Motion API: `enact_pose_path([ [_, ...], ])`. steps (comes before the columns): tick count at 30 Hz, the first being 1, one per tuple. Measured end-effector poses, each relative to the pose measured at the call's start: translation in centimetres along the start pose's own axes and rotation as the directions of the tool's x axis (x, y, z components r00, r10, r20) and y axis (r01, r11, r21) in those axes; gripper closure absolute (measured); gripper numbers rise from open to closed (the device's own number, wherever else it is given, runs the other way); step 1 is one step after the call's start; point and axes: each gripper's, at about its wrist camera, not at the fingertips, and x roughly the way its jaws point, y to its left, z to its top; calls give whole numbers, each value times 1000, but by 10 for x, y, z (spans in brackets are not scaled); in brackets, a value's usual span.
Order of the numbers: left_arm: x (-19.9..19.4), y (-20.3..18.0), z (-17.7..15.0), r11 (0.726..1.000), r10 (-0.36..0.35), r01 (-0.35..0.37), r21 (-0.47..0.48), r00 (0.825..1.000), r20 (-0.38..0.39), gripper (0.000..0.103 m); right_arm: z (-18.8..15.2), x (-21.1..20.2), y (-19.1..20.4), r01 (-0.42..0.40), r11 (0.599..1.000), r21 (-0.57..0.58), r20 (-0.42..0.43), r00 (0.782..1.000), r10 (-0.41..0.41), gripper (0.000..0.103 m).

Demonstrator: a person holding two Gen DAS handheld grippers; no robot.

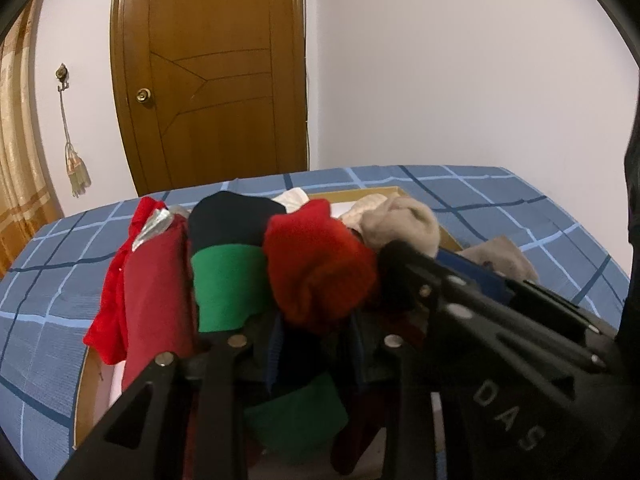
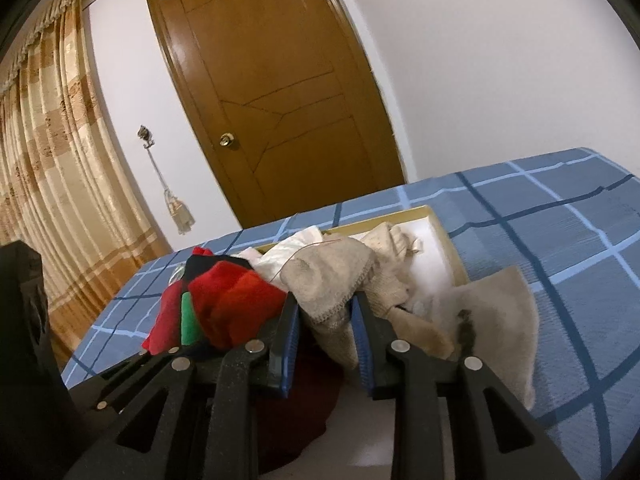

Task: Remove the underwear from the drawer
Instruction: 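Lower both garments into the tray beside the others and open both tools, then withdraw both open tools up and back from the tray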

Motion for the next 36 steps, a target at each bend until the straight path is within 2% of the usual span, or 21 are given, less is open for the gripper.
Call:
enact_pose_path([
  [3, 2, 0, 0, 1000, -4, 4, 1, 1000, -5, 65, 1, 4, -1, -22, 1000, 12, -11, 1000, 22, 69],
  [5, 3, 0, 1, 1000, -28, 28, 3, 1000, -7, 43, 1, 6, -2, -31, 999, 20, -18, 999, 31, 64],
  [7, 3, -1, 1, 999, -34, 34, 10, 999, -9, 29, 2, 9, -5, -58, 998, 32, -27, 998, 58, 43],
  [9, 3, -1, 1, 999, -30, 30, 15, 1000, -8, 25, 2, 8, -7, -72, 996, 49, -21, 997, 73, 29],
  [12, 2, -2, 1, 999, -39, 39, 15, 999, -2, 19, 2, 7, -8, -79, 995, 62, -16, 997, 80, 28],
  [21, -18, 1, -1, 1000, 5, -6, 9, 995, 100, 1, 2, -15, -2, -28, 999, 19, 82, 996, 26, 26],
  [24, -24, 5, -1, 1000, 25, -24, -6, 991, 133, 1, 3, -25, -1, 3, 1000, 3, 133, 991, -3, 26],
  [27, -30, 12, 0, 995, 103, -100, -31, 980, 167, 1, 3, -40, 3, 52, 998, -27, 214, 976, -45, 26],
  [29, -37, 18, -1, 985, 170, -162, -60, 966, 195, 1, 2, -49, 8, 80, 996, -50, 265, 962, -64, 26],
  [33, -47, 25, -3, 973, 227, -208, -103, 942, 246, 1, -1, -61, 17, 117, 989, -87, 331, 940, -82, 26],
  [36, -49, 24, -5, 963, 268, -252, -92, 926, 266, 0, -2, -68, 19, 136, 987, -89, 358, 929, -96, 26],
])
